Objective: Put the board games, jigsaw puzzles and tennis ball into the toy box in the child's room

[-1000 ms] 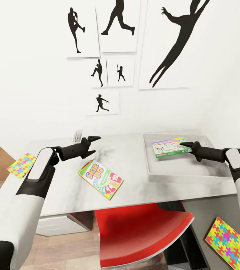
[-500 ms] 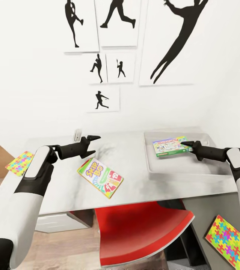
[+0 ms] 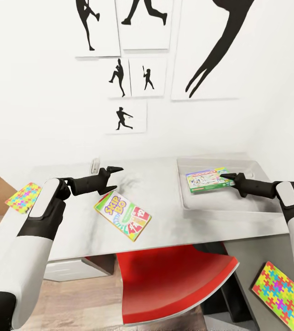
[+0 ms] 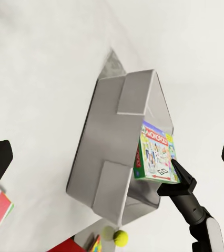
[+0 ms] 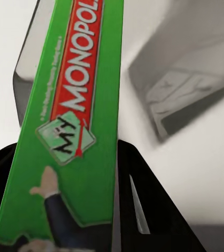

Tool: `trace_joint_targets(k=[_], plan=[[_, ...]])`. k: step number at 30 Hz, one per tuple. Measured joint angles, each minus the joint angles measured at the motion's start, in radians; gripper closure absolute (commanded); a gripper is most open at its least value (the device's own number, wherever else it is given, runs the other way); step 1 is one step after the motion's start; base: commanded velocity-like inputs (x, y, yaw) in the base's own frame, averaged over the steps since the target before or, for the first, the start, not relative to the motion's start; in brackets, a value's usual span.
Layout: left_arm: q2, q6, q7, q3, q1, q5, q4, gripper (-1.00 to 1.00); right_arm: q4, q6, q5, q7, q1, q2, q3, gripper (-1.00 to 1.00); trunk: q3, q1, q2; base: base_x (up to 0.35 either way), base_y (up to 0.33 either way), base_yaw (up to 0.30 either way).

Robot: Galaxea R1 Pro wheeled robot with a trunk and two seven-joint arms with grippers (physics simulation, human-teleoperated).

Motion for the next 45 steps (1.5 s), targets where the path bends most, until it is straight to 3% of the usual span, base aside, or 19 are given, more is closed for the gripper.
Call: trace_joint_targets(k=[33,45], plan=[[-0.002,0.0,0.007,-0.002,-0.015,0.001,-0.001,-1.0,-0.011,0.0,-0.013,0.003,0.0,-0.005,0.0,1.0,-0.054,0.0,0.0,0.0,0.0,0.0],[-0.002,0.0,0.008,-0.003,-0.02,0.0,-0.001,-1.0,-0.043,0.0,-0.033,0.007,0.0,-0.007,-0.001,1.0,-0.061,0.0,0.0,0.0,0.0,0.0]])
